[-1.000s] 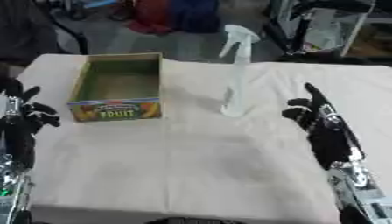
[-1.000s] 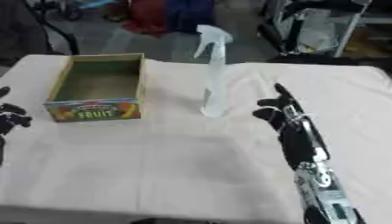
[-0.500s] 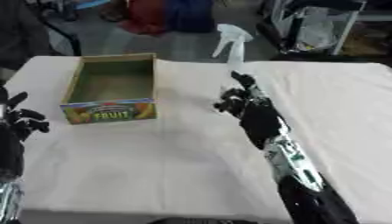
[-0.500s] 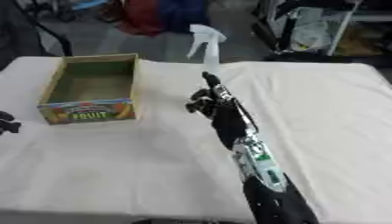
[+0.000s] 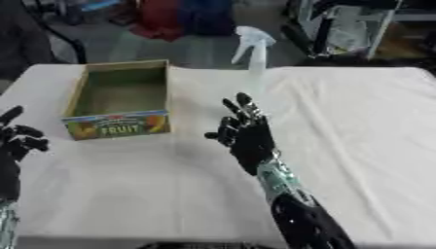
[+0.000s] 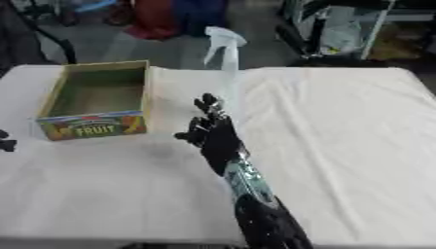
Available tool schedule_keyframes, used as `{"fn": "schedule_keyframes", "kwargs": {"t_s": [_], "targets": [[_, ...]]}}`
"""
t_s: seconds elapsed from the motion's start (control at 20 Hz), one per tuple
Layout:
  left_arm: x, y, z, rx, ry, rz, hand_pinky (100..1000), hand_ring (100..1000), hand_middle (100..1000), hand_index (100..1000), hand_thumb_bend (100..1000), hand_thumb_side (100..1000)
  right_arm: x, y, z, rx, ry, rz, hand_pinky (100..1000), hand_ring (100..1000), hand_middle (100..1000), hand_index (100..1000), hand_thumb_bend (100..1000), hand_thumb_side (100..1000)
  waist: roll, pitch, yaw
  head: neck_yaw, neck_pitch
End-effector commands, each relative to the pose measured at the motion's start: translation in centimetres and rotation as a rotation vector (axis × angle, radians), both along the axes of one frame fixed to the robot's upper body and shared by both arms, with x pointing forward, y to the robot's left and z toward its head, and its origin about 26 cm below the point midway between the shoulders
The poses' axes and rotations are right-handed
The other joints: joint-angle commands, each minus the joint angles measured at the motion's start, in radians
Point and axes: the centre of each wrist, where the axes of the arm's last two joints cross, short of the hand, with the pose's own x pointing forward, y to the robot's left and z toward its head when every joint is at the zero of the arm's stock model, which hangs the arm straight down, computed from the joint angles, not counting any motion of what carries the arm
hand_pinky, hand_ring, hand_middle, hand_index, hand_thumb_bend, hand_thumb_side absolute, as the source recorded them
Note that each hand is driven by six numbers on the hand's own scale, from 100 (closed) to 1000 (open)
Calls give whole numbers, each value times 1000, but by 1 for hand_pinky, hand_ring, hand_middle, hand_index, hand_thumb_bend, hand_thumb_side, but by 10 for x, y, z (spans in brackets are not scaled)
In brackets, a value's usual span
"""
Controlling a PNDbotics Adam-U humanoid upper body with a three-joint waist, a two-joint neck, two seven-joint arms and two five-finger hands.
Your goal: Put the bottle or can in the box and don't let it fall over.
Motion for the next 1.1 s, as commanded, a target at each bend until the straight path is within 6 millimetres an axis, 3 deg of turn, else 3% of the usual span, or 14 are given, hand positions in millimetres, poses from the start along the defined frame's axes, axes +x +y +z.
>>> {"fn": "schedule_keyframes", "kwargs": {"t_s": [0.05, 0.25, 0.3, 0.35, 0.5, 0.75, 1.1], "targets": [[3, -2, 8, 4, -28, -14, 670, 374, 429, 890, 555, 993, 6, 9, 8, 70, -1, -9, 523, 275, 315, 1000, 303, 675, 8, -6, 3, -8, -2], [3, -3, 7, -1, -27, -20, 671, 374, 429, 890, 552, 995, 14, 12, 9, 125, 31, -52, 427, 216, 264, 1000, 304, 678, 16, -6, 10, -15, -2], [3, -3, 7, -2, -27, -21, 671, 374, 429, 890, 552, 995, 15, 13, 10, 140, 39, -64, 333, 170, 224, 1000, 311, 677, 18, -5, 11, -17, -2], [3, -4, 7, -3, -27, -23, 671, 374, 429, 890, 552, 995, 17, 14, 11, 157, 49, -80, 298, 152, 209, 1000, 315, 675, 19, -5, 12, -19, -2], [3, -5, 7, -7, -27, -28, 671, 374, 429, 890, 552, 995, 22, 16, 13, 212, 82, -138, 253, 128, 188, 1000, 345, 673, 25, -3, 19, -29, -2], [3, -7, 6, -11, -26, -34, 671, 374, 429, 890, 552, 996, 29, 21, 26, 293, 106, -208, 278, 141, 201, 1000, 367, 672, 28, -2, 27, -42, -2], [4, -9, 5, -16, -25, -45, 671, 373, 429, 891, 551, 996, 37, 28, 52, 383, 88, -243, 385, 205, 268, 1000, 373, 650, 31, -3, 39, -62, -2]]}}
